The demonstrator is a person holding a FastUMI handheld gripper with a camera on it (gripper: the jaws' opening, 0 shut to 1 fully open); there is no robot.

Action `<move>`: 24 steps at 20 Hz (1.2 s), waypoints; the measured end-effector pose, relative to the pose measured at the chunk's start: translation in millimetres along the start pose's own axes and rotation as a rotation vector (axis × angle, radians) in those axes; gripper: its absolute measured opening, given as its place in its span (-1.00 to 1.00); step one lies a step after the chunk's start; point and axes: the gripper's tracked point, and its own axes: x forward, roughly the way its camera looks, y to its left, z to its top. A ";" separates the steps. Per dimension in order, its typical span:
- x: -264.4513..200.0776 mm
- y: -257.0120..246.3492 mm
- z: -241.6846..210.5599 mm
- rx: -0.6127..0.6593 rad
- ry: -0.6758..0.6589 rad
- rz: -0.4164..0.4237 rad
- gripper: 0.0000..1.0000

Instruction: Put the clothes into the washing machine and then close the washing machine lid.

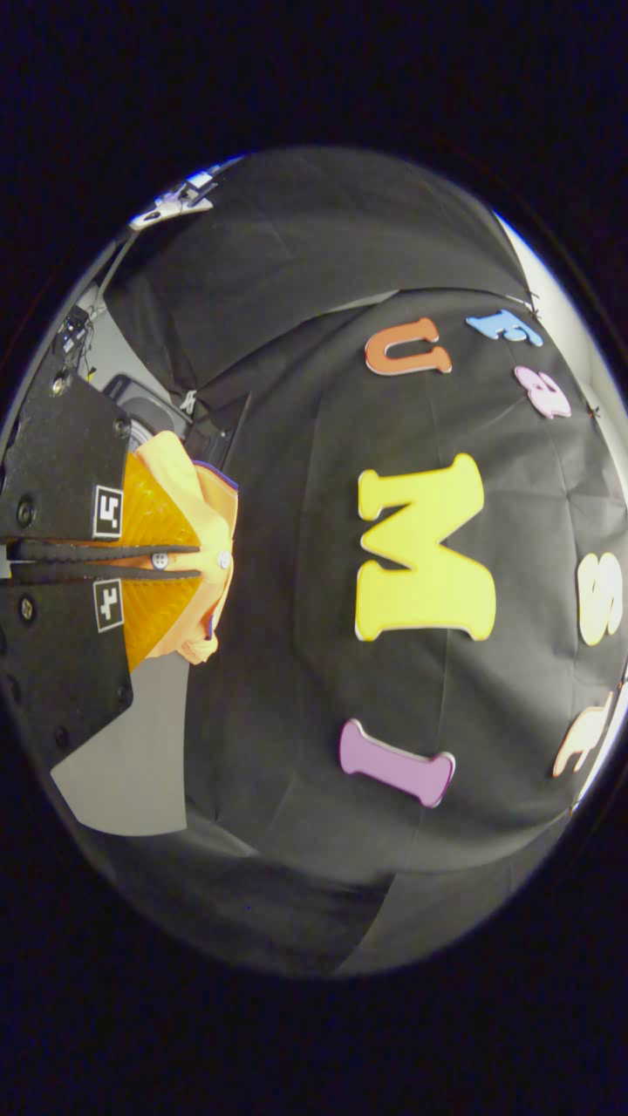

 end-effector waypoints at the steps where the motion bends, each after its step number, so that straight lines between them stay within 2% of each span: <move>1: 6.8 14.5 1.3 -0.006 0.004 0.024 -0.92; 8: 40.8 100.6 -5.0 -0.060 0.046 0.160 -0.92; 13: 69.4 147.2 -24.2 -0.075 0.088 0.219 -0.92; 21: 141.6 175.5 -122.5 -0.035 0.216 0.200 -0.91; 24: 170.0 178.1 -155.6 0.044 0.274 0.191 -0.92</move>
